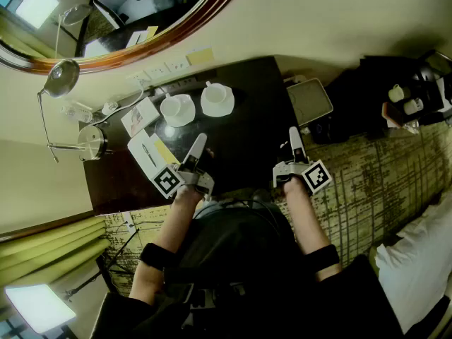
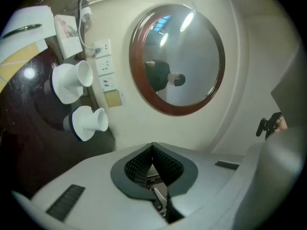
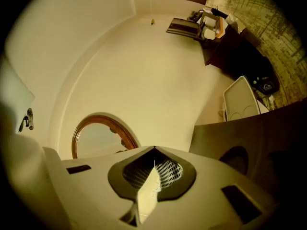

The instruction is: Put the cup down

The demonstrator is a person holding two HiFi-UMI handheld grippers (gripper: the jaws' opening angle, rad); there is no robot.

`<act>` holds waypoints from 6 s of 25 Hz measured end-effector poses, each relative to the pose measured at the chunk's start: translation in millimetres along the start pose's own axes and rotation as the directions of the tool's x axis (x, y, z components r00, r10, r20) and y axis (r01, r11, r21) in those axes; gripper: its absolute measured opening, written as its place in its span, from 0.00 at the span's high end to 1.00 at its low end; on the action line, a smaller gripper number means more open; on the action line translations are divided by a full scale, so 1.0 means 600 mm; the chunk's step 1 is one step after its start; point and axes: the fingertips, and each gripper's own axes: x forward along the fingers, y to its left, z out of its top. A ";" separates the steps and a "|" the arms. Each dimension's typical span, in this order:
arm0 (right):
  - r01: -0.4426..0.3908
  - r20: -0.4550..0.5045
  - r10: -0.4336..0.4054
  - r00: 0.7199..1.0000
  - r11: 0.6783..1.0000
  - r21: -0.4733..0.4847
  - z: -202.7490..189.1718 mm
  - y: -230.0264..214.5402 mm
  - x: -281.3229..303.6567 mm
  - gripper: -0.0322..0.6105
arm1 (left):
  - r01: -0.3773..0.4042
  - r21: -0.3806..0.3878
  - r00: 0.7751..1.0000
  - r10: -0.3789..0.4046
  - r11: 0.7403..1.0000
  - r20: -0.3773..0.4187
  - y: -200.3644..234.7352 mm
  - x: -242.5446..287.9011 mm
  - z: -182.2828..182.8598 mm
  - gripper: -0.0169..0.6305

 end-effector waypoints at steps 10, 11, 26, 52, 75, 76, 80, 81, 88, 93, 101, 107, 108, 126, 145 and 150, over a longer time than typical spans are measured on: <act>-0.087 -0.193 0.036 0.980 0.962 -0.260 -0.066 0.083 0.055 0.95 | -0.089 0.259 0.994 0.068 0.962 0.088 -0.063 -0.050 0.109 0.97; -0.099 -0.215 0.035 0.976 0.951 -0.292 -0.073 0.091 0.061 0.95 | -0.107 0.287 0.991 0.080 0.952 0.104 -0.067 -0.058 0.122 0.97; -0.429 -0.518 0.049 0.854 0.629 -0.649 -0.222 0.242 0.128 0.95 | -0.385 0.752 0.913 0.338 0.534 0.228 -0.083 -0.115 0.208 0.97; -0.468 -0.493 -0.359 0.792 0.161 -0.869 -0.331 0.125 0.135 0.89 | -0.472 0.864 0.762 0.575 0.177 0.298 0.033 -0.151 0.189 0.97; -0.532 -0.605 -0.420 0.677 0.289 -0.796 -0.367 -0.124 0.315 0.11 | -0.467 0.869 0.751 0.592 0.164 0.292 0.099 -0.060 0.137 0.97; -0.537 -0.608 -0.422 0.673 0.286 -0.793 -0.372 -0.131 0.324 0.11 | -0.470 0.867 0.749 0.593 0.164 0.294 0.103 -0.057 0.137 0.97; -0.536 -0.606 -0.433 0.667 0.287 -0.794 -0.388 -0.156 0.351 0.11 | -0.475 0.864 0.745 0.599 0.169 0.293 0.121 -0.052 0.130 0.97; -0.534 -0.606 -0.435 0.666 0.289 -0.794 -0.390 -0.162 0.356 0.11 | -0.476 0.863 0.745 0.599 0.171 0.292 0.125 -0.051 0.129 0.97; -0.555 -0.632 -0.412 0.656 0.303 -0.774 -0.411 -0.176 0.381 0.11 | -0.472 0.866 0.740 0.607 0.164 0.289 0.136 -0.052 0.122 0.97; -0.598 -0.667 -0.392 0.633 0.299 -0.744 -0.426 -0.173 0.384 0.21 | -0.469 0.870 0.735 0.615 0.154 0.287 0.140 -0.057 0.113 0.97; -0.611 -0.672 -0.350 0.652 0.281 -0.740 -0.433 -0.182 0.381 0.27 | -0.459 0.877 0.728 0.626 0.140 0.280 0.147 -0.053 0.097 0.97; -0.590 -0.649 -0.335 0.683 0.270 -0.761 -0.396 -0.158 0.377 0.27 | -0.452 0.882 0.728 0.626 0.134 0.278 0.143 -0.046 0.084 0.97; -0.584 -0.643 -0.330 0.691 0.270 -0.766 -0.386 -0.152 0.375 0.27 | -0.454 0.881 0.727 0.627 0.132 0.281 0.140 -0.044 0.083 0.97; -0.334 -0.429 -0.434 0.792 0.281 -0.900 -0.155 -0.234 0.264 0.27 | -0.355 0.919 0.760 0.626 0.170 0.178 0.146 -0.001 0.007 0.97; -0.284 -0.407 -0.455 0.792 0.315 -0.906 -0.127 -0.264 0.232 0.20 | -0.334 0.930 0.768 0.616 0.156 0.173 0.129 0.006 0.000 0.97; -0.261 -0.376 -0.469 0.799 0.292 -0.920 -0.108 -0.233 0.218 0.20 | -0.314 0.935 0.780 0.606 0.164 0.156 0.113 0.004 -0.001 0.97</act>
